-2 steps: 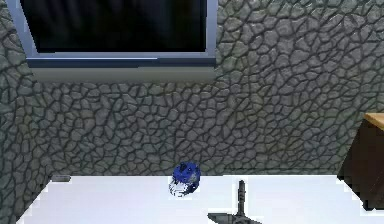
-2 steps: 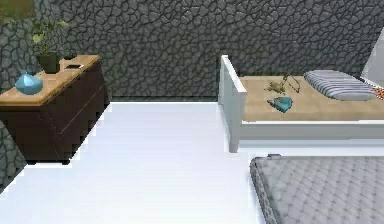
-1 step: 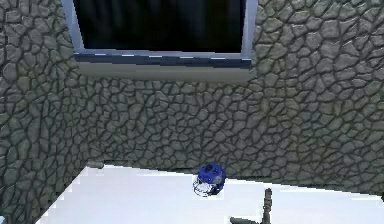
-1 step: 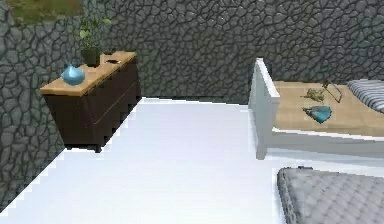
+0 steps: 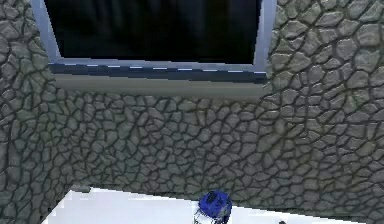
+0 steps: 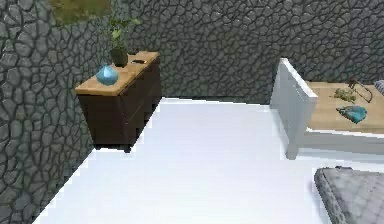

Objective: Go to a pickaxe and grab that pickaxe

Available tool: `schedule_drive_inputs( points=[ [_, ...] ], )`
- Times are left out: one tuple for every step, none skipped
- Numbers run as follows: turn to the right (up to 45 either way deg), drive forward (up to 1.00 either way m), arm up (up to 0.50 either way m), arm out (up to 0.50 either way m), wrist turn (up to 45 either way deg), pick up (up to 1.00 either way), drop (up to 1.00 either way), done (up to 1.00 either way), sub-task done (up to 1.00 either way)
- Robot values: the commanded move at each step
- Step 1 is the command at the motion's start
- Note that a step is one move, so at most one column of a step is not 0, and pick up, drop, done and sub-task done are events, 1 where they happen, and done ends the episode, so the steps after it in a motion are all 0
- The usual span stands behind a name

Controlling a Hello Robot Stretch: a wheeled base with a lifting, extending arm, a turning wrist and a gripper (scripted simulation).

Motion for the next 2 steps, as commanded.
schedule_drive_inputs(
  points=[
    [-45.0,0.00,0.00,0.00,0.0,0.00,0.00,0.00,0.00],
    [-9.0,0.00,0.00,0.00,0.0,0.00,0.00,0.00,0.00]
  ],
)
